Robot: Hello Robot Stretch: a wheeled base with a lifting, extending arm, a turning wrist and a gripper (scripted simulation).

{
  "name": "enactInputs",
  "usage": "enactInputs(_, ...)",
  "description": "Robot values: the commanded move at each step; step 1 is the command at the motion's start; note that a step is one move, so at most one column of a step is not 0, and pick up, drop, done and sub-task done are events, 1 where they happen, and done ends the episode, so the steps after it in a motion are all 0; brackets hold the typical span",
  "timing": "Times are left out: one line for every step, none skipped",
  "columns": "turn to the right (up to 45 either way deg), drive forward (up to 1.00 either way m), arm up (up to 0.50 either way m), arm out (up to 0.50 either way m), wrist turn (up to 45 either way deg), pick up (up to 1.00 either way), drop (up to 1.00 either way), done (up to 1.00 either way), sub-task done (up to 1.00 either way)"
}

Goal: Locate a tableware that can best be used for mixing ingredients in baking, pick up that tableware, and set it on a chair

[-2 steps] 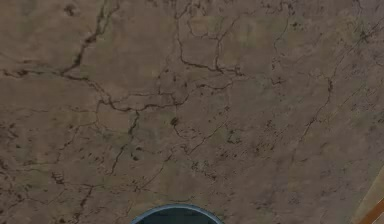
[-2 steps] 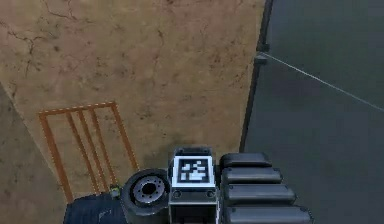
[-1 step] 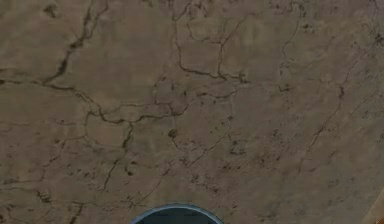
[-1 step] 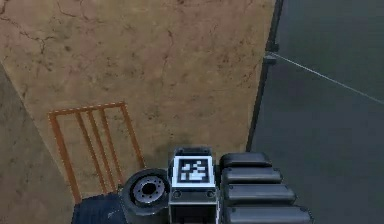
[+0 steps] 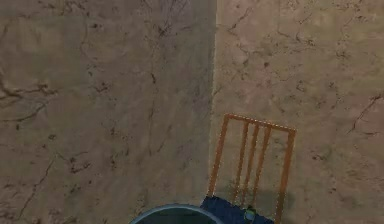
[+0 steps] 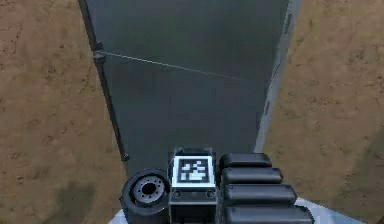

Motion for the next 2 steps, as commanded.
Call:
enactInputs(45.0,0.00,0.00,0.00,0.0,0.00,0.00,0.00,0.00)
enactInputs(27.0,0.00,0.00,0.00,0.0,0.00,0.00,0.00,0.00)
